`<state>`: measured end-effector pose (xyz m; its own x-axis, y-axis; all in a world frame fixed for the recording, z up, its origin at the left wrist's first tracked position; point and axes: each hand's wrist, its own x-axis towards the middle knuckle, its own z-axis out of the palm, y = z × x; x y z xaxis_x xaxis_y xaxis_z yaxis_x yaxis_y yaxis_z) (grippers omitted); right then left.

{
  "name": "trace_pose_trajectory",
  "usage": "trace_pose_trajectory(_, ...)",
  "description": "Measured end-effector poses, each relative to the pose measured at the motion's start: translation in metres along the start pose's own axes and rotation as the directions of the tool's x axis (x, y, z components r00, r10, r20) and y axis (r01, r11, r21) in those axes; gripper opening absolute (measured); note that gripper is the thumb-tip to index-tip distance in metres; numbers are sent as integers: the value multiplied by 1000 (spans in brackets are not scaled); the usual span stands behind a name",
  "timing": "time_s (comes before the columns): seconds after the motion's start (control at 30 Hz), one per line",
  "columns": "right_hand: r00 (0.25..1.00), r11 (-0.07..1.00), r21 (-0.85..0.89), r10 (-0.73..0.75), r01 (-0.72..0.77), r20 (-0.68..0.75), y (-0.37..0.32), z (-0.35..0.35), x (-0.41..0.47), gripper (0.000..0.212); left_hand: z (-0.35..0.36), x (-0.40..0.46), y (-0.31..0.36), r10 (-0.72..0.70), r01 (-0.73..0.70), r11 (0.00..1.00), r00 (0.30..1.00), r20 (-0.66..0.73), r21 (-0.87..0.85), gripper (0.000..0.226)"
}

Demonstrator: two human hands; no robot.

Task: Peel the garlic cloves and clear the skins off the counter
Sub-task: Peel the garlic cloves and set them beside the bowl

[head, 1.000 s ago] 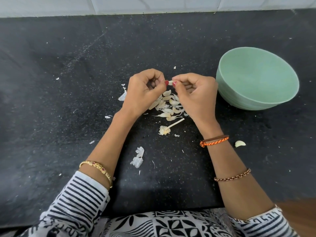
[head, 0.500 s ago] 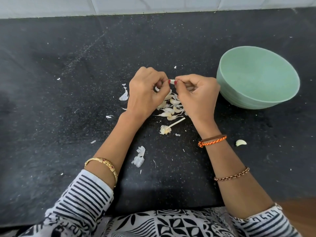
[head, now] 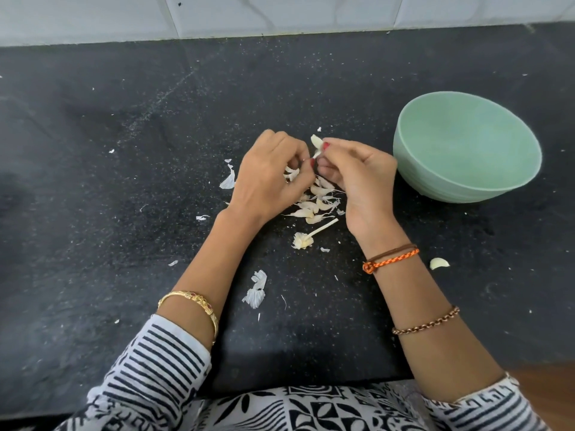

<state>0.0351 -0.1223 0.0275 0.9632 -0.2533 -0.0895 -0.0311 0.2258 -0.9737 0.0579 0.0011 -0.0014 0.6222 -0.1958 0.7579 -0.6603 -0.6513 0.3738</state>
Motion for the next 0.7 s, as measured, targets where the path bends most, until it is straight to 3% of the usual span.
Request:
trace_pose_trajectory(0.13, 997, 994, 107, 10, -2, -70, -6, -6, 6, 15, 0, -4, 0, -57, 56, 998, 989, 136, 8, 20)
trace_pose_trajectory(0.33, 990, 984, -104, -140, 142, 28, -2, -8, 6, 12, -2, -4, -8, -183, 183, 979, 983, -14, 89, 35)
trace_pose_trajectory(0.43, 982, 971, -146, -186, 191, 44, -1, -8, 7, 14, -5, -1, -6, -366, 362, 923, 930, -11, -129, 13)
trace_pose_trajectory(0.5, 975, 962, -163, -214, 220, 52, 2, -9, 7, 15, -7, 2, 0, -478, 464, 819, 877, 47, -337, 4)
trace_pose_trajectory(0.63, 957, 937, -195, -276, 289, 92, 7, -8, 7, 16, -8, 6, 10, -522, 532, 640, 830, 194, -554, 11)
trace_pose_trajectory(0.7, 948, 926, -207, -302, 316, 99, 8, -8, 7, 16, -8, 7, 13, -557, 561, 591, 803, 210, -580, 15)
